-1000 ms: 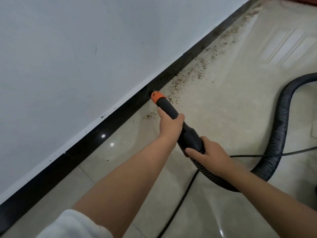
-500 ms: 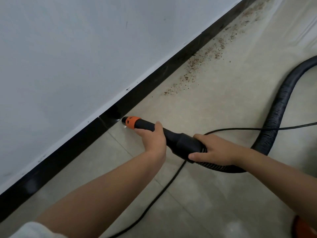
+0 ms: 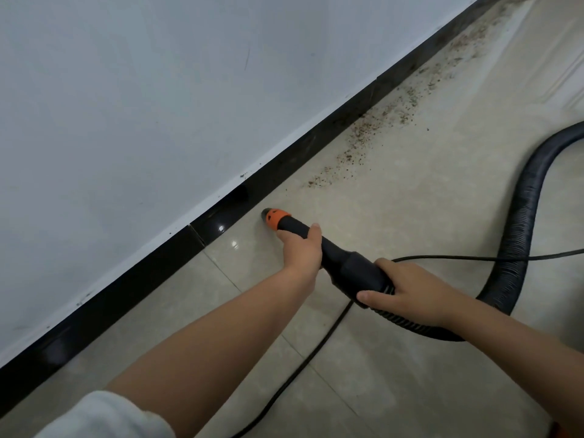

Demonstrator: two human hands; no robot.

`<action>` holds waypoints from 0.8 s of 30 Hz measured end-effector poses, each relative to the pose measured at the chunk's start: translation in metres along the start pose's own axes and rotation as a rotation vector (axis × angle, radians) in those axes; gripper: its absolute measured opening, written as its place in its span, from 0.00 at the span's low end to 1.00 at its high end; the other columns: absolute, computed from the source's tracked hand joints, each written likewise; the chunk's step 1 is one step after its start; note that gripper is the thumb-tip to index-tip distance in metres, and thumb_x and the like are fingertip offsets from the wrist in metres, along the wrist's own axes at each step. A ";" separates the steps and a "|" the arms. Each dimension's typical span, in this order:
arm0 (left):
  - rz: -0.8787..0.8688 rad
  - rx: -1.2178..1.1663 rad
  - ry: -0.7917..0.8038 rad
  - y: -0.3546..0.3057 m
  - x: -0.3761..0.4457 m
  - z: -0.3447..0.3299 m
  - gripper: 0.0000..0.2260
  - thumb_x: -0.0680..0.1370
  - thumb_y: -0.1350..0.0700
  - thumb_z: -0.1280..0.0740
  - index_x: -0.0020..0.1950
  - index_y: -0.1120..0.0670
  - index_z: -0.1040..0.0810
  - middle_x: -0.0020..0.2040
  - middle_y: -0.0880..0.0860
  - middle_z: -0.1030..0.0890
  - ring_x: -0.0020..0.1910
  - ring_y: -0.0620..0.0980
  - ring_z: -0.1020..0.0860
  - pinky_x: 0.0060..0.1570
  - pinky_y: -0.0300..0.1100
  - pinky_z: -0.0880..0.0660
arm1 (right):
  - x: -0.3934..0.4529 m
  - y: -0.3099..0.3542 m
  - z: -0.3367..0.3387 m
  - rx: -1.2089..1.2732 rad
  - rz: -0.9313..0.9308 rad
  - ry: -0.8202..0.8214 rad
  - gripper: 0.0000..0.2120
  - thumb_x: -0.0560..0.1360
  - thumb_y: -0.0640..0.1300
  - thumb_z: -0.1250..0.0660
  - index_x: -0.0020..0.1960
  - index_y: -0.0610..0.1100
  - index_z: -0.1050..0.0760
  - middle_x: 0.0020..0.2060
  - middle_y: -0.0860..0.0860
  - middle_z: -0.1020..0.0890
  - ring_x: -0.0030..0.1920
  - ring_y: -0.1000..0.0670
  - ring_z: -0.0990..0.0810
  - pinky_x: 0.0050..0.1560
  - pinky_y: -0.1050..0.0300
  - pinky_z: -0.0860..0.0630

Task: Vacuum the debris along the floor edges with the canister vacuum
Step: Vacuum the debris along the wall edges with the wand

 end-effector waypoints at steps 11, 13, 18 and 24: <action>-0.067 -0.088 -0.054 -0.010 0.026 -0.007 0.26 0.78 0.48 0.39 0.74 0.53 0.41 0.66 0.57 0.28 0.61 0.59 0.26 0.62 0.53 0.28 | 0.026 0.010 -0.008 0.049 -0.095 -0.087 0.17 0.73 0.62 0.38 0.45 0.49 0.36 0.36 0.55 0.27 0.34 0.58 0.29 0.30 0.63 0.36; -0.055 -0.080 -0.035 -0.010 0.026 -0.014 0.27 0.78 0.46 0.38 0.75 0.51 0.41 0.67 0.56 0.28 0.62 0.59 0.27 0.61 0.54 0.28 | 0.022 0.008 -0.006 0.045 -0.118 -0.101 0.16 0.74 0.61 0.38 0.41 0.50 0.38 0.35 0.56 0.28 0.33 0.59 0.30 0.29 0.64 0.38; -0.030 -0.033 0.049 -0.010 0.018 -0.036 0.29 0.79 0.47 0.39 0.77 0.49 0.47 0.69 0.55 0.31 0.65 0.58 0.29 0.64 0.53 0.30 | 0.007 -0.005 0.005 0.096 -0.177 -0.107 0.16 0.74 0.59 0.37 0.38 0.52 0.39 0.35 0.56 0.27 0.33 0.59 0.29 0.30 0.64 0.37; -0.050 -0.044 0.065 -0.008 -0.002 -0.043 0.30 0.80 0.50 0.40 0.77 0.50 0.52 0.71 0.54 0.33 0.67 0.56 0.31 0.67 0.47 0.34 | -0.004 -0.016 0.017 0.103 -0.154 -0.091 0.14 0.73 0.57 0.35 0.42 0.47 0.31 0.37 0.54 0.23 0.36 0.56 0.26 0.34 0.63 0.34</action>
Point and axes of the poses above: each hand's wrist, its own x-axis towards the middle knuckle, its own z-axis out of the back of the hand, y = z × x, the point moved 3 cm from there along x, towards the middle knuckle
